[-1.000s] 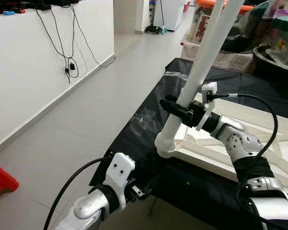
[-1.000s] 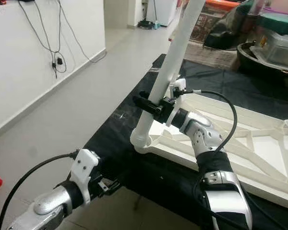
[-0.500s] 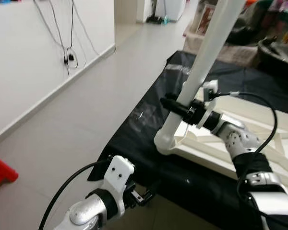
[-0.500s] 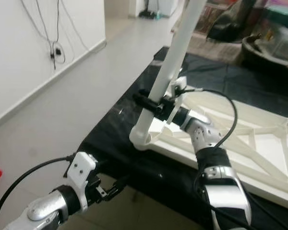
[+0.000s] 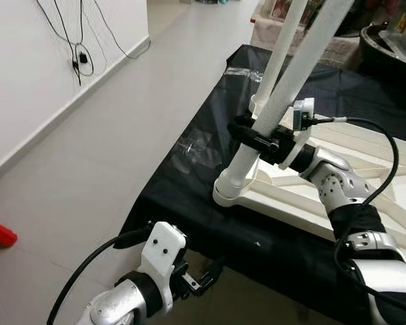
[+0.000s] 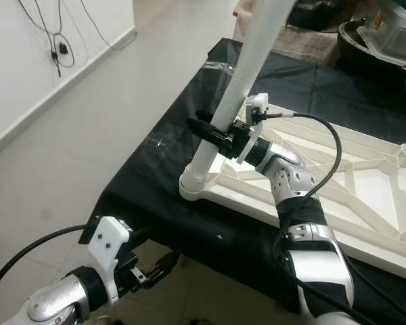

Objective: Building children table

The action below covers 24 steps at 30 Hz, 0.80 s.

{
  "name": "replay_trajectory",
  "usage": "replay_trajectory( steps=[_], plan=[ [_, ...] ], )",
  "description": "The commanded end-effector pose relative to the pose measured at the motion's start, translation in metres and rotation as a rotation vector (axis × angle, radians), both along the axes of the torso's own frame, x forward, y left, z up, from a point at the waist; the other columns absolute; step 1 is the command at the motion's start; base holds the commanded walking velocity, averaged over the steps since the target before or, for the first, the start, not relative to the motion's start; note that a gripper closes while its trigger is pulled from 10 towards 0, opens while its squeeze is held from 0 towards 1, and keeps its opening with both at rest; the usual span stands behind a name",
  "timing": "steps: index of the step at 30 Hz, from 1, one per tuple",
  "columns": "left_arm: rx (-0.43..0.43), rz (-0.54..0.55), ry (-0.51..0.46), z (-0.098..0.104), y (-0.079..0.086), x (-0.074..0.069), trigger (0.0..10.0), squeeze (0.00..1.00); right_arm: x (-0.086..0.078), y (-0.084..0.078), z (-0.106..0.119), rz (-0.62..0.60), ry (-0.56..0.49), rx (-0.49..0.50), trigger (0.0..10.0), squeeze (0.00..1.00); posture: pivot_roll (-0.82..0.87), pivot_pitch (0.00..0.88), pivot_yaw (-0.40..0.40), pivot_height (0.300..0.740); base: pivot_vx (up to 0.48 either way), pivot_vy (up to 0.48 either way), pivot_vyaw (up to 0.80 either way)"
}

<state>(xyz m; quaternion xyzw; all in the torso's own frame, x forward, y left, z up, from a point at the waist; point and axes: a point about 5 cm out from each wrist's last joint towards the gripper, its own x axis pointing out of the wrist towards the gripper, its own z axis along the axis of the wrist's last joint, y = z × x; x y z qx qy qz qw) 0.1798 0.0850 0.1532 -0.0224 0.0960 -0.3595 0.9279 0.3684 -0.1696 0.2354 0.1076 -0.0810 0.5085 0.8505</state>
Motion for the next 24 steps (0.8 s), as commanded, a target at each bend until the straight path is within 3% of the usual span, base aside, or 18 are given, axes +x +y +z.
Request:
replay_trajectory(
  steps=[1,4,9,12,18,24],
  plan=[
    [0.01,-0.006,0.015,-0.001,0.001,-0.004,10.0,0.0,0.0,-0.001,-0.014,-0.011,0.041,-0.052,10.0,0.0,0.12,0.243,-0.122,0.74,0.0,0.0,0.0],
    [0.011,-0.005,0.018,0.001,0.001,-0.006,10.0,0.0,-0.002,0.002,-0.017,0.037,0.043,-0.076,10.0,0.0,0.12,0.252,-0.122,0.74,0.0,0.0,0.0],
    [0.017,-0.001,0.024,0.002,0.001,-0.007,10.0,0.0,-0.014,0.018,-0.027,0.255,0.012,-0.281,10.0,0.0,0.12,0.258,-0.122,0.74,0.0,0.0,0.0],
    [0.019,0.0,0.027,0.003,0.002,-0.007,10.0,0.0,-0.015,0.024,-0.03,0.307,0.011,-0.351,10.0,0.0,0.12,0.262,-0.119,0.74,0.0,0.0,0.0],
    [0.022,0.004,0.028,0.003,0.002,-0.006,10.0,0.0,-0.012,0.034,-0.039,0.329,0.012,-0.464,10.0,0.0,0.12,0.259,-0.125,0.74,0.0,0.0,0.0],
    [0.025,0.01,0.026,0.003,0.002,-0.006,10.0,0.0,-0.007,0.038,-0.043,0.258,0.017,-0.458,10.0,0.0,0.12,0.26,-0.128,0.74,0.0,0.0,0.0]
  ],
)
